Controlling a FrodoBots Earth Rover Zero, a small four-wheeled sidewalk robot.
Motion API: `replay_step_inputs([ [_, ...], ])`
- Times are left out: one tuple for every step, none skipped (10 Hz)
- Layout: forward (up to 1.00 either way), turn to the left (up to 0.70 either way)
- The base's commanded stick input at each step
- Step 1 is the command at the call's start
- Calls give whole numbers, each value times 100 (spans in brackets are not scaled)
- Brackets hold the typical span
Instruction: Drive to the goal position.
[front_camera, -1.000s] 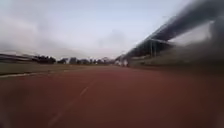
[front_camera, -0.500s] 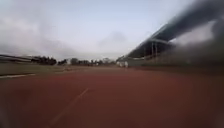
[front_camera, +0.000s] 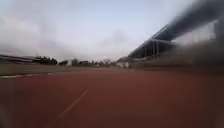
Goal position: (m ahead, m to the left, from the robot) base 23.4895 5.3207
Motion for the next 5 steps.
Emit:
replay_step_inputs([
  [70, 2],
  [70, 2],
  [70, 2],
  [70, 0],
  [70, 2],
])
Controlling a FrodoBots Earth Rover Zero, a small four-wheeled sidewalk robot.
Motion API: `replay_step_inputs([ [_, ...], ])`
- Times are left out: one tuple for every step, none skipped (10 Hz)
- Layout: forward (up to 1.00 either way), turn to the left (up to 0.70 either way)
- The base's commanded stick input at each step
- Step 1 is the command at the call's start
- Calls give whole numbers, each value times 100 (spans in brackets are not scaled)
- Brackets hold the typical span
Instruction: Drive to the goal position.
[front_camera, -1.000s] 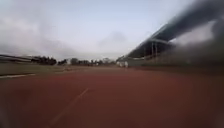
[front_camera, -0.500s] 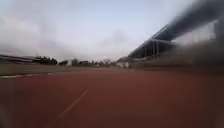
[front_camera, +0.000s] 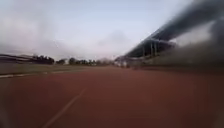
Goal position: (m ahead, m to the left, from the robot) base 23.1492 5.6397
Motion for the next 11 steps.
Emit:
replay_step_inputs([
  [70, 1],
  [70, 2],
  [70, 0],
  [70, 0],
  [70, 0],
  [70, 0],
  [70, 0],
  [70, 0],
  [70, 0],
  [70, 0],
  [70, 0],
])
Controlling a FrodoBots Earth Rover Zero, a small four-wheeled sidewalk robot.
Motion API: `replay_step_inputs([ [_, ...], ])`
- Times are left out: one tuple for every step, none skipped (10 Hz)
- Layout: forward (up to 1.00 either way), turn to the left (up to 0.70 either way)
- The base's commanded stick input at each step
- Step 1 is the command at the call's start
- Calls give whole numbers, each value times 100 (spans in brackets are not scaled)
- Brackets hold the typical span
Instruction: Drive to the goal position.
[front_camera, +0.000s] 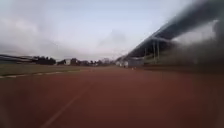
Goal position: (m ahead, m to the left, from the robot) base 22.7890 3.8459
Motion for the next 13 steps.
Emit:
replay_step_inputs([
  [70, 0],
  [70, 0],
  [70, 0],
  [70, 1],
  [70, 0],
  [70, 0],
  [70, 0],
  [70, 0],
  [70, 0],
  [70, 0],
  [70, 0],
  [70, 0],
  [70, 0],
])
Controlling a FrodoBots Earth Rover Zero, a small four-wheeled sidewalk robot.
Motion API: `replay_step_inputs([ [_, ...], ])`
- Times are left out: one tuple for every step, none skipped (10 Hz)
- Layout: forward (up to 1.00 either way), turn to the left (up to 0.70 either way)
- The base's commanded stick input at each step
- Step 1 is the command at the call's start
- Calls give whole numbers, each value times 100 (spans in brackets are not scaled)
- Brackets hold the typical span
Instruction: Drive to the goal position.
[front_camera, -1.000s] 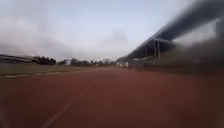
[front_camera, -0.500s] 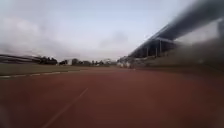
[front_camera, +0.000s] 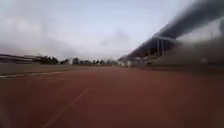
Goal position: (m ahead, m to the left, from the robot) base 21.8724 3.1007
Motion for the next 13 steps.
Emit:
replay_step_inputs([
  [69, 0],
  [69, 2],
  [68, 2],
  [68, 1],
  [68, 1],
  [67, 2],
  [67, 1],
  [67, 0],
  [67, 0],
  [67, 1],
  [67, 2],
  [67, 1],
  [67, 1],
])
